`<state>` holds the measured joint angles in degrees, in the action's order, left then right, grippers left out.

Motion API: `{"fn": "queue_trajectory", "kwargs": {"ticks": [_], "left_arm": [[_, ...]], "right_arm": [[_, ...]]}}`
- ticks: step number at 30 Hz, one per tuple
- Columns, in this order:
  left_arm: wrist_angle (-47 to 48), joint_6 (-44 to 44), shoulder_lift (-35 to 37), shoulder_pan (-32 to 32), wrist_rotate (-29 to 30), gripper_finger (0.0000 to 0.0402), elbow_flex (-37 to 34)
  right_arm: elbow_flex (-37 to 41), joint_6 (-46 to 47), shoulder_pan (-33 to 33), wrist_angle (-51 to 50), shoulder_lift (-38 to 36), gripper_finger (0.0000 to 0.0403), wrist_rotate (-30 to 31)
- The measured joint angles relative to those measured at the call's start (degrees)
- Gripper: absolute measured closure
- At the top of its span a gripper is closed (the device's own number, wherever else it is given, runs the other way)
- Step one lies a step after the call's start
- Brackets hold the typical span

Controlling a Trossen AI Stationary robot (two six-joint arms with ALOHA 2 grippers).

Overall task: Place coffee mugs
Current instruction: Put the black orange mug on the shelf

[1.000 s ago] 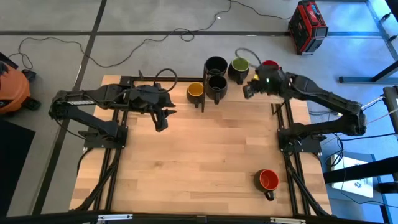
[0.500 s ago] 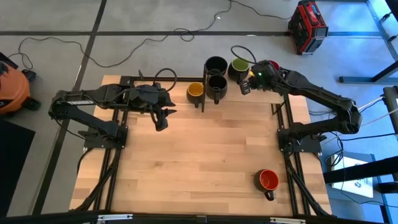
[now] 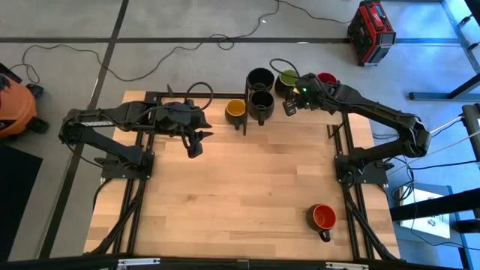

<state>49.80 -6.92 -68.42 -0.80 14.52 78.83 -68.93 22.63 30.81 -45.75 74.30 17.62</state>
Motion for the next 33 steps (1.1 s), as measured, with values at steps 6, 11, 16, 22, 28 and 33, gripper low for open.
{"fn": "queue_trajectory", "kwargs": {"ticks": [6, 11, 16, 22, 28, 33], "left_arm": [[0.0, 0.0, 0.0, 0.0, 0.0, 0.0296, 0.0], [0.0, 0.9, 0.0, 0.0, 0.0, 0.0296, 0.0], [0.0, 1.3, 0.0, 0.0, 0.0, 0.0296, 0.0], [-0.1, 1.3, 0.0, 0.0, 0.0, 0.0296, 0.1], [-0.2, 1.3, 0.0, 0.0, 0.0, 0.0296, 0.1], [-0.2, 1.3, 0.0, 0.0, 0.0, 0.0296, 0.1]], "right_arm": [[0.0, -0.7, 0.0, 2.9, 0.0, 0.0402, -3.2], [0.0, -1.8, 0.0, 5.7, 0.0, 0.0402, -4.1], [0.0, -2.2, 0.0, 6.5, 0.9, 0.0402, -4.8], [0.0, -3.6, -0.1, 8.3, 2.5, 0.0402, -5.5], [0.0, -4.2, -0.1, 8.9, 2.8, 0.0402, -6.4], [-2.0, -5.1, -0.8, 7.1, 0.9, 0.0402, -9.4]]}}
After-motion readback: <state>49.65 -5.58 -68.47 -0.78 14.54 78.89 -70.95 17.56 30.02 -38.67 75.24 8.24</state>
